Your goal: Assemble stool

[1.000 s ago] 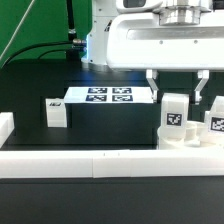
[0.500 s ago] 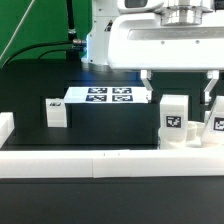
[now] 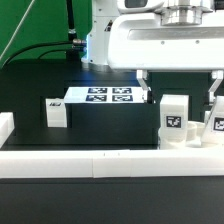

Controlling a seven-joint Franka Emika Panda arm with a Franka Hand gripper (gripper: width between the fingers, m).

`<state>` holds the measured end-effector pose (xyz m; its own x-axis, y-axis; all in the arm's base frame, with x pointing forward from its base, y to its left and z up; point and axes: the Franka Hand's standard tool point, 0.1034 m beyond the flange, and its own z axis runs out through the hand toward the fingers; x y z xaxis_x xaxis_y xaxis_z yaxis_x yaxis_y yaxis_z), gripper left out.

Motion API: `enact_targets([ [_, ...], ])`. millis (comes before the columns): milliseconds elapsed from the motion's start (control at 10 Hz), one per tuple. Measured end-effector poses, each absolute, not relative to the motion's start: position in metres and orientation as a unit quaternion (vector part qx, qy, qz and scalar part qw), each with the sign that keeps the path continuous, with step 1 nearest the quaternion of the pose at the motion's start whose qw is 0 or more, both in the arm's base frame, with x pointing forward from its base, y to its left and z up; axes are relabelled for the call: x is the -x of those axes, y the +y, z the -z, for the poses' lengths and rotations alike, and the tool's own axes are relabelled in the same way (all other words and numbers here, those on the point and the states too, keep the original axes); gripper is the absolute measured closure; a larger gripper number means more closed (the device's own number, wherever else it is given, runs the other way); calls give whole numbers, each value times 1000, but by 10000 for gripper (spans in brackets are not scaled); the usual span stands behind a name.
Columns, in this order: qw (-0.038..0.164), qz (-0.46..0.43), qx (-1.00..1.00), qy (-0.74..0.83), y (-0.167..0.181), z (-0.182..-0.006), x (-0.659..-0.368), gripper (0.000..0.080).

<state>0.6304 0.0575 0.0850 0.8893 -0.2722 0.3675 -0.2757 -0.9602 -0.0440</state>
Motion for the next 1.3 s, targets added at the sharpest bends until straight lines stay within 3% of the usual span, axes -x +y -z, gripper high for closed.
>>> enact_targets([
  [200,6,-170,-975,-140,53,-87,-632,150],
  [400,-7,-155,-976,-153,55,-90,-622,150],
  [500,-12,-101,-984,-149,55,-89,-611,150],
  [700,-28,-32,-985,-166,53,-100,-626,150],
  [1000,-33,66,-982,-172,48,-102,-632,150],
  [1300,-28,56,-983,-175,46,-93,-640,150],
])
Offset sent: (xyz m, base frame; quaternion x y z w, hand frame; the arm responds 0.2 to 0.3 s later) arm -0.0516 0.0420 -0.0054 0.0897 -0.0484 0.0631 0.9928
